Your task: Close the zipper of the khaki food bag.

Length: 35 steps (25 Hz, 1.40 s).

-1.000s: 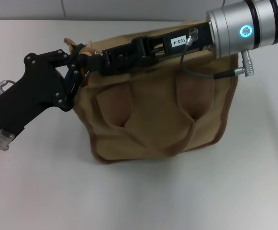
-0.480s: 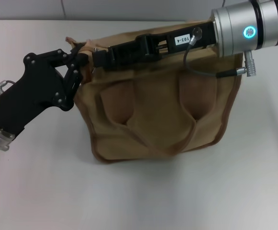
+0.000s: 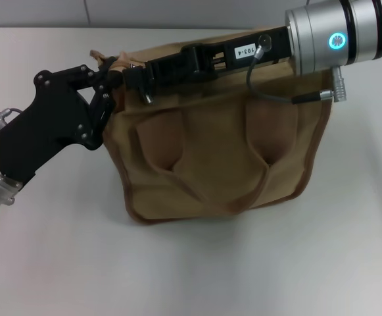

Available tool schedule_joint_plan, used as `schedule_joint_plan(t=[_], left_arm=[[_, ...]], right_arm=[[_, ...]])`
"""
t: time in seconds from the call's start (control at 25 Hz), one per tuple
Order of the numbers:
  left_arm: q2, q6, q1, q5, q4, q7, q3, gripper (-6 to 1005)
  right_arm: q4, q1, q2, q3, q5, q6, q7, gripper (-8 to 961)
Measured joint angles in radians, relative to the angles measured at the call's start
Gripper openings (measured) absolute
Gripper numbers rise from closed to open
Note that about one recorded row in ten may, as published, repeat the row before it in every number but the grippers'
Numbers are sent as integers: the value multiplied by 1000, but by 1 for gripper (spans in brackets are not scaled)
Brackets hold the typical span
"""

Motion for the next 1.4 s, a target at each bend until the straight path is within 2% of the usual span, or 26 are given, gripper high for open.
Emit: schedule_joint_plan(t=[0.4, 0.56, 0.72, 0.96, 1.16, 1.4], left_arm=[[0, -1, -1, 4, 0, -3, -1, 45], [-1, -1, -3, 4, -1, -3, 0, 44], [0, -2, -4, 5, -12, 2, -3, 43], [2, -3, 0, 3, -12, -2, -5, 42], [3, -4, 11, 2, -12, -4, -11, 49], [7, -20, 33, 1, -12, -7, -34, 57]], right_arm=[[-2, 10, 0, -3, -26, 4, -1, 326], [-3, 11, 1, -4, -30, -1, -38, 307], [-31, 2, 8, -19, -38, -2, -62, 108], [-64, -21, 11, -27, -38, -6, -87, -1], [-74, -51, 11, -21, -36, 4, -111, -1], [-148, -138, 12, -18, -34, 21, -133, -1]])
